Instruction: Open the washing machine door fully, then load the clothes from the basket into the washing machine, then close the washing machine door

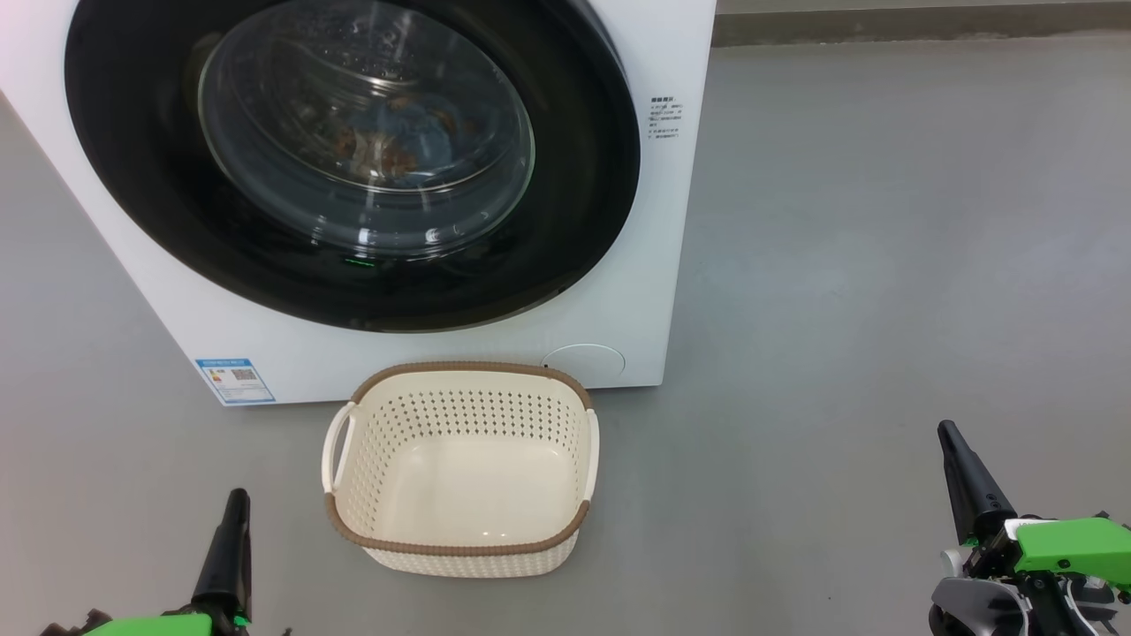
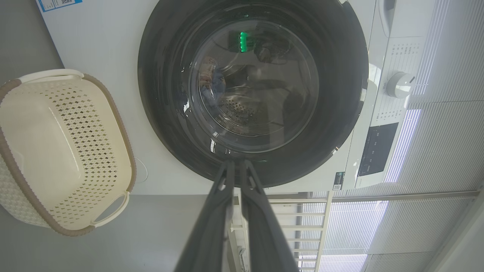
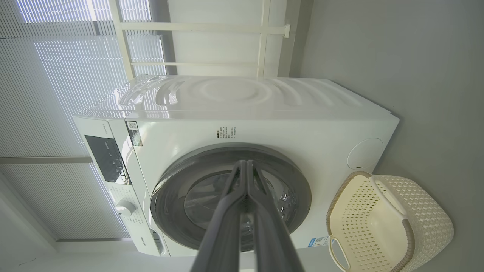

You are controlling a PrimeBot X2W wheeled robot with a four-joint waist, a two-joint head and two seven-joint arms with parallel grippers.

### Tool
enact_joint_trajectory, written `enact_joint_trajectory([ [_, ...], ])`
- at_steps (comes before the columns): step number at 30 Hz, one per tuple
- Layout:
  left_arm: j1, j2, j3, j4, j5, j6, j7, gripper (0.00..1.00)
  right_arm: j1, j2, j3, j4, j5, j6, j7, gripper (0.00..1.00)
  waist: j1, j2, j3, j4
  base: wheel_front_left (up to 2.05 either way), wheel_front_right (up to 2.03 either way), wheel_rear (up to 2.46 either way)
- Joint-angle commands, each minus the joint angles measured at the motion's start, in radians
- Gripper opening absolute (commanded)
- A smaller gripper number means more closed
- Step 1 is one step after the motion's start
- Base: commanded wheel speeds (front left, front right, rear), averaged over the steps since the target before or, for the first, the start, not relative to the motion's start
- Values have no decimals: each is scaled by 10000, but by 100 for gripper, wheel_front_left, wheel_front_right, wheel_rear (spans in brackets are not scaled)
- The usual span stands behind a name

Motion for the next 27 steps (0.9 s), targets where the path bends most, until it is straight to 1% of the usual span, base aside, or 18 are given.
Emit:
enact_joint_trajectory([
  [1,-431,83,329,-170,-88,-52,67,0,-395,-94,190,-245,-38,17,62,0,0,-1,0,0,0,0,0],
  [27,-430,83,326,-171,-90,-52,64,0,-396,-88,181,-244,-46,17,69,0,0,-1,0,0,0,0,0],
])
